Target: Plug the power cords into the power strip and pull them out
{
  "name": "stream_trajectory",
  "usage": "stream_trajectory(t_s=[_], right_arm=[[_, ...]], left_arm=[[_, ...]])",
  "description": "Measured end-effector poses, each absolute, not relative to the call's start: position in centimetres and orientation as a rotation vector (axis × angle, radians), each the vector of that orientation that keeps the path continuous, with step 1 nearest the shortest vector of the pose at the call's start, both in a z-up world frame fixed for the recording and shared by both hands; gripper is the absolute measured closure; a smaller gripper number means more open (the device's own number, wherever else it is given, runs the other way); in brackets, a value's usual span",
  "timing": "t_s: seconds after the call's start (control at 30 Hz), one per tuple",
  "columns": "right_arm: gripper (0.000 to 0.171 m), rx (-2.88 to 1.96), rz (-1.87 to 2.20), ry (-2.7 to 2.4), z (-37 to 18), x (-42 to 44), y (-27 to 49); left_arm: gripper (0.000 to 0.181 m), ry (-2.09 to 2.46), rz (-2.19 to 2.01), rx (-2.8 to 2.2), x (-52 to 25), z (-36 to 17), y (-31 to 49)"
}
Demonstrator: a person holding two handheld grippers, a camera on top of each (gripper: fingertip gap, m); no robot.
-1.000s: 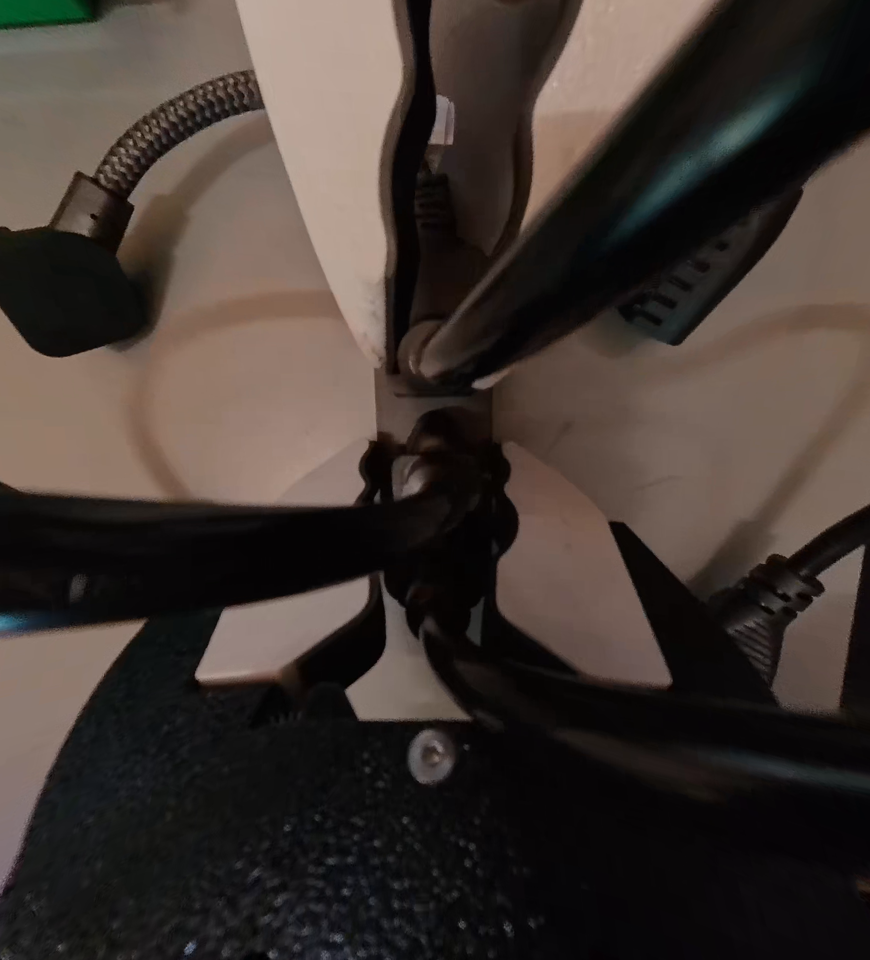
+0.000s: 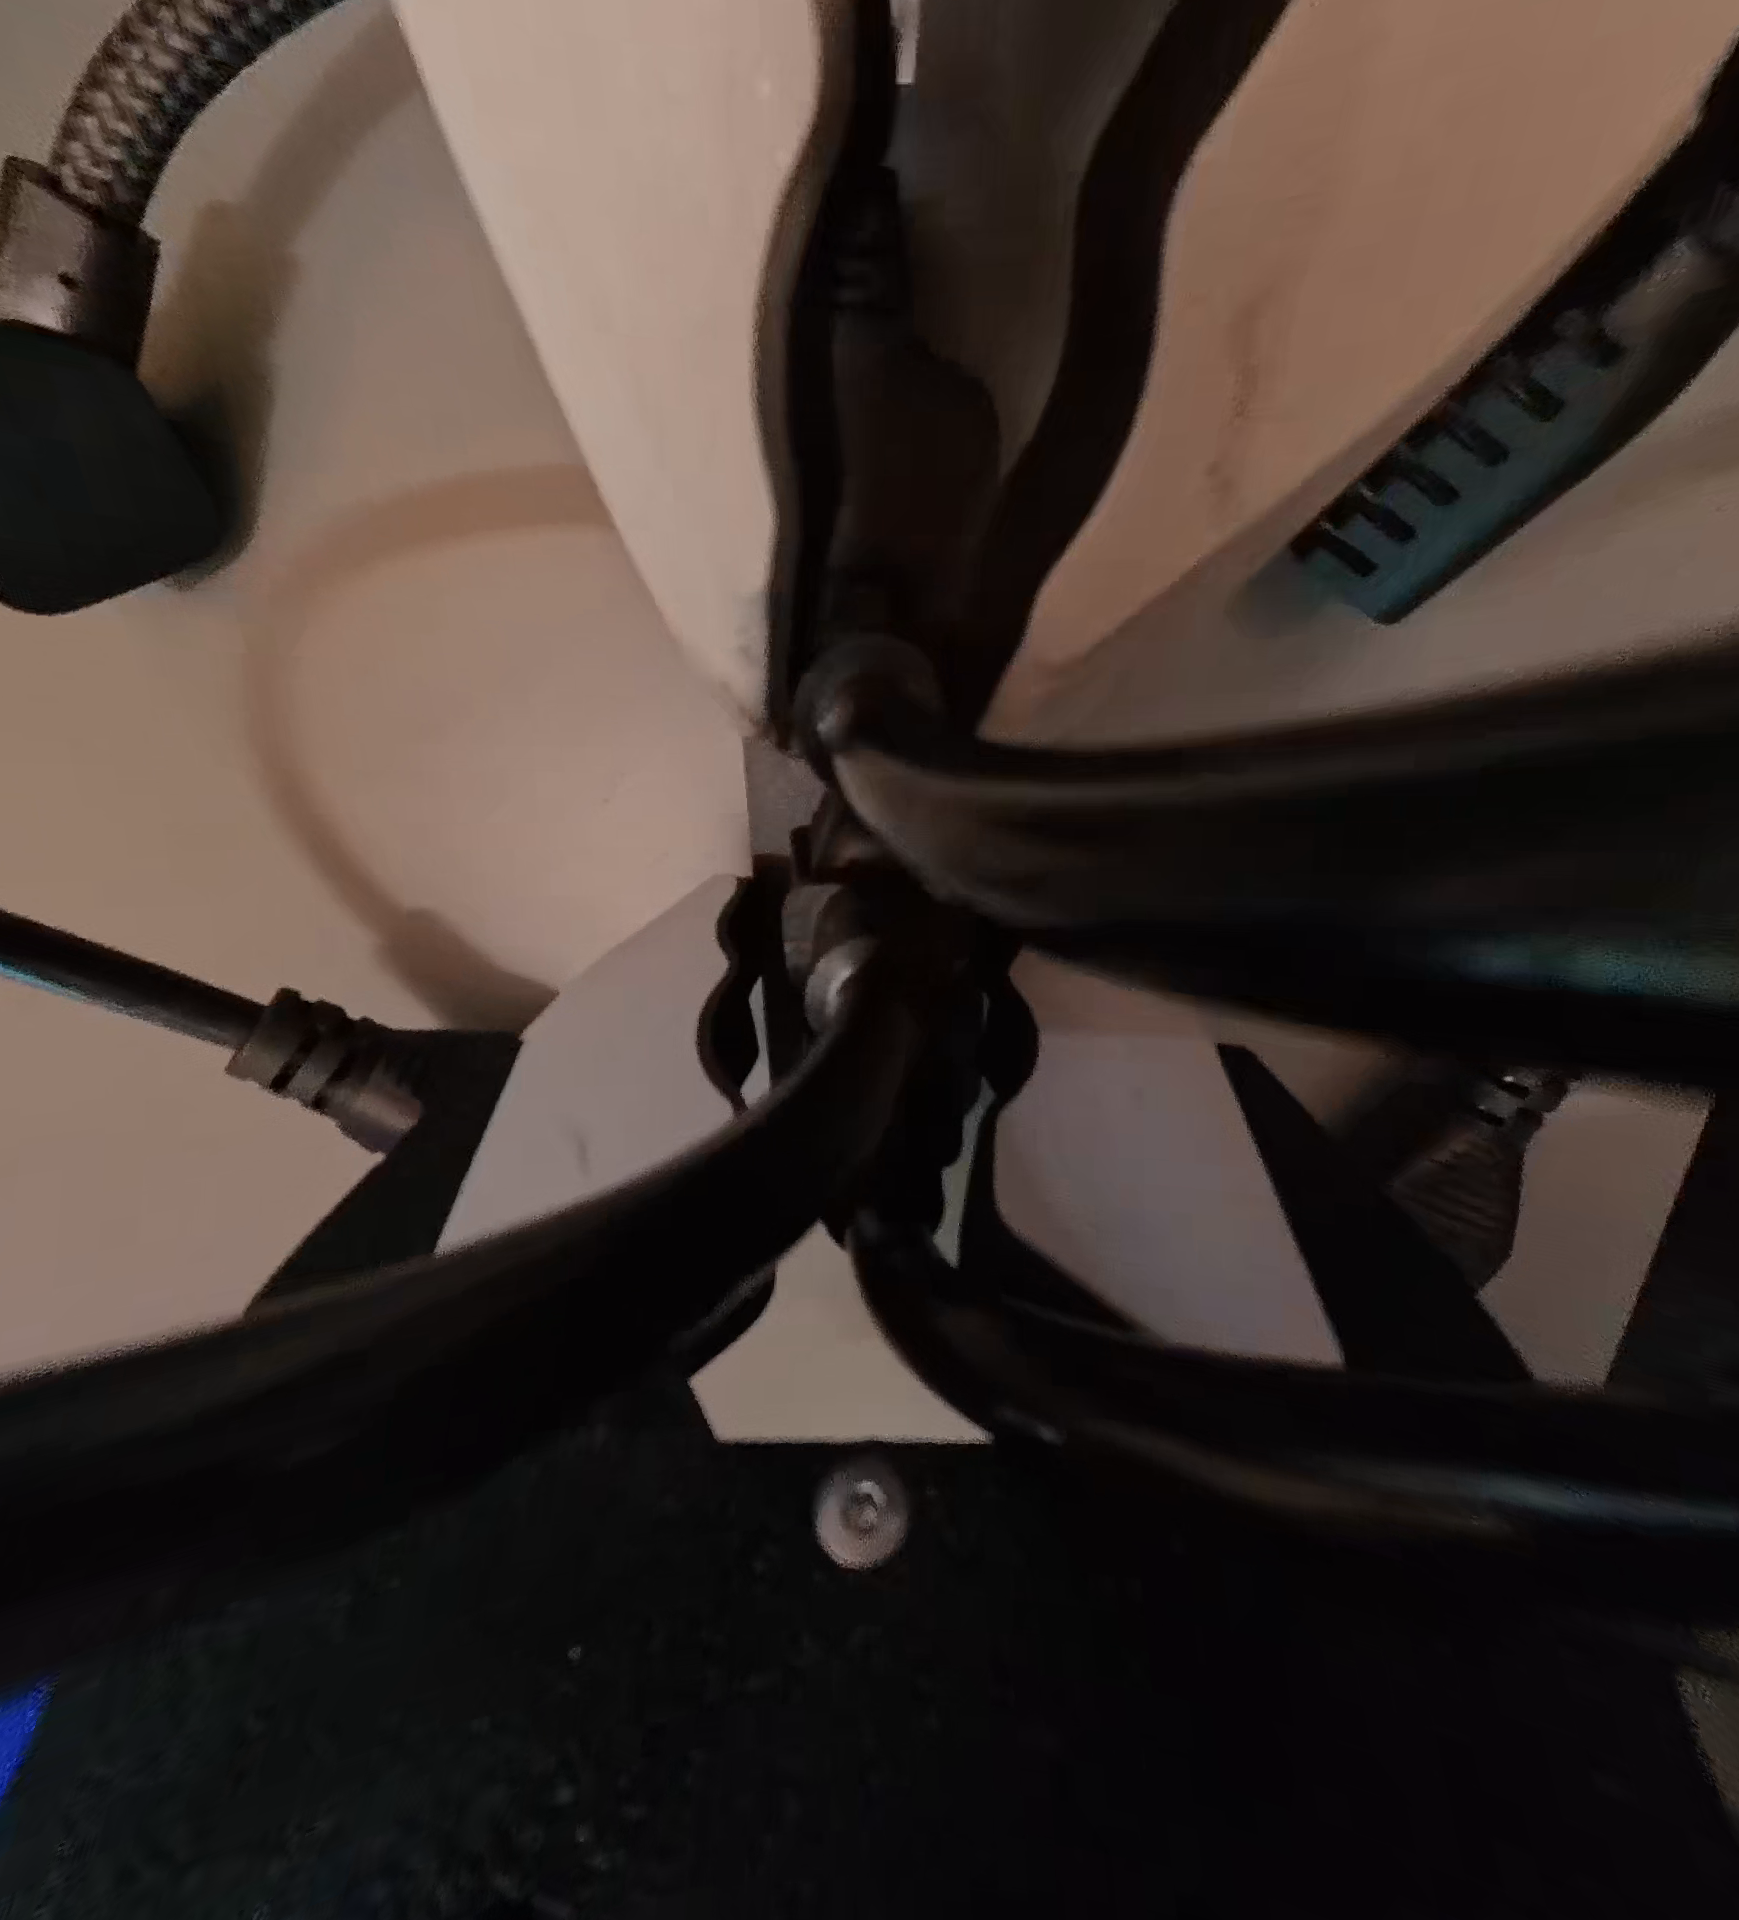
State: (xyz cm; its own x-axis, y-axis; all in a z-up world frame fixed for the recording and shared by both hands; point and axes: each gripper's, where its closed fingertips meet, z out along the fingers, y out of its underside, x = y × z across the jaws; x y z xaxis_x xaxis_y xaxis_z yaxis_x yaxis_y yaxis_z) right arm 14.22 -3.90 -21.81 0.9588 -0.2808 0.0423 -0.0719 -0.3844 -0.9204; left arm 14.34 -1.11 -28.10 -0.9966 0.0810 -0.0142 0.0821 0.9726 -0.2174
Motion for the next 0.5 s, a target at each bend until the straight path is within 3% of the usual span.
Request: stream_trajectory(t_s=[0.5], right_arm=[[0.158, -1.907, -0.139, 0.378, -21.2, 14.8, -3.8]], left_arm=[[0.14, 3.144, -0.395, 0.021, 14.7, -28.1, -1.3]])
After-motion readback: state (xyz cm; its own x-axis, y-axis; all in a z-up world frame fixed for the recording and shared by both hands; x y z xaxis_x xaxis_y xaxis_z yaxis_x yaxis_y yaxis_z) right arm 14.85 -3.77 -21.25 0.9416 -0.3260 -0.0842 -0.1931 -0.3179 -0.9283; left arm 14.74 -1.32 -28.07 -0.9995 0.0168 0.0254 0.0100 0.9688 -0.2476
